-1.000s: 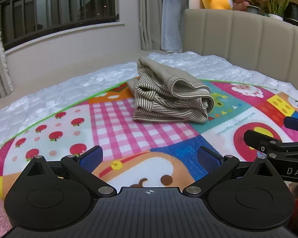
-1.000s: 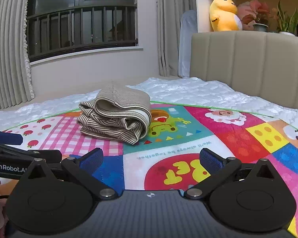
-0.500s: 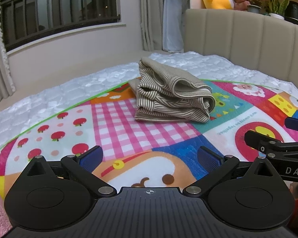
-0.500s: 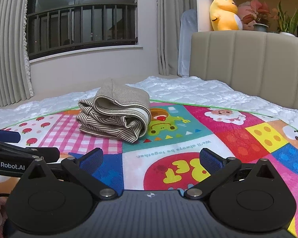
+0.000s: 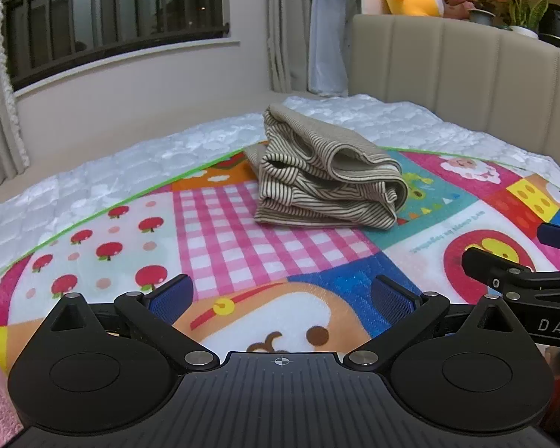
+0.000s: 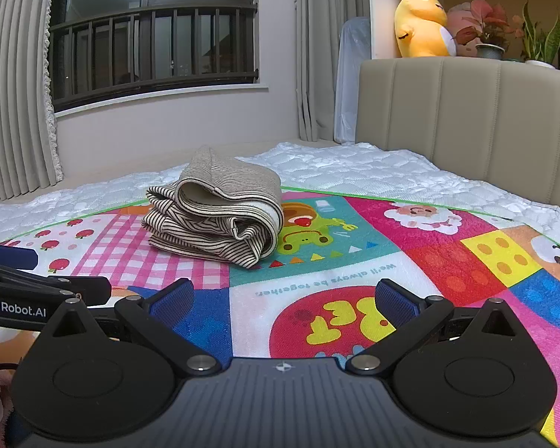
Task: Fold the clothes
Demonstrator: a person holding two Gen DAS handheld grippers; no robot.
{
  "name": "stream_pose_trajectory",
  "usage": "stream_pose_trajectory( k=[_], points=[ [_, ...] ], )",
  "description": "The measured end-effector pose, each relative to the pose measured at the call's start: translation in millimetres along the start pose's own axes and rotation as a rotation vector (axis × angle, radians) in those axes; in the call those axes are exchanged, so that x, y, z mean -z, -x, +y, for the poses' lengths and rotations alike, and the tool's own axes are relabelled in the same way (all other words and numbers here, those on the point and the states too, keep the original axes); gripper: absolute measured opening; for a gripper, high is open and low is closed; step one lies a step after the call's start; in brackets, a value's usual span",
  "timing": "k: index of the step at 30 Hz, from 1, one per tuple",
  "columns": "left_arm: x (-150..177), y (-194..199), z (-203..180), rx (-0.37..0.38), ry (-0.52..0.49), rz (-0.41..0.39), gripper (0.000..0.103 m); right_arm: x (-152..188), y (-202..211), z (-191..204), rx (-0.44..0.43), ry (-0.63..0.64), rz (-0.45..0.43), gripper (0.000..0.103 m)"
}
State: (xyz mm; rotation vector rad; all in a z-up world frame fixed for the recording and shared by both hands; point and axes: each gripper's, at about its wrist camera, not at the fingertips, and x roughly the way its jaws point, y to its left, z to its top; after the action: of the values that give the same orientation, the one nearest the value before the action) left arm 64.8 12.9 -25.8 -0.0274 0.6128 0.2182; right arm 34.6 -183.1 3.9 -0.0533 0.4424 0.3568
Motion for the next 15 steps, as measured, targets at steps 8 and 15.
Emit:
stream_pose_trajectory(
  k=[8, 15],
  points=[
    [0.2, 0.1, -0.8, -0.002, -0.002, 0.001, 0.103, 0.7, 0.0, 0.2, 0.002, 0.000, 0.000, 0.103],
    [0.5, -0.1, -1.4, -0.002, -0.003, 0.003, 0.103, 0.4, 0.5, -0.3, 0.002, 0.001, 0.000, 0.103]
  ],
)
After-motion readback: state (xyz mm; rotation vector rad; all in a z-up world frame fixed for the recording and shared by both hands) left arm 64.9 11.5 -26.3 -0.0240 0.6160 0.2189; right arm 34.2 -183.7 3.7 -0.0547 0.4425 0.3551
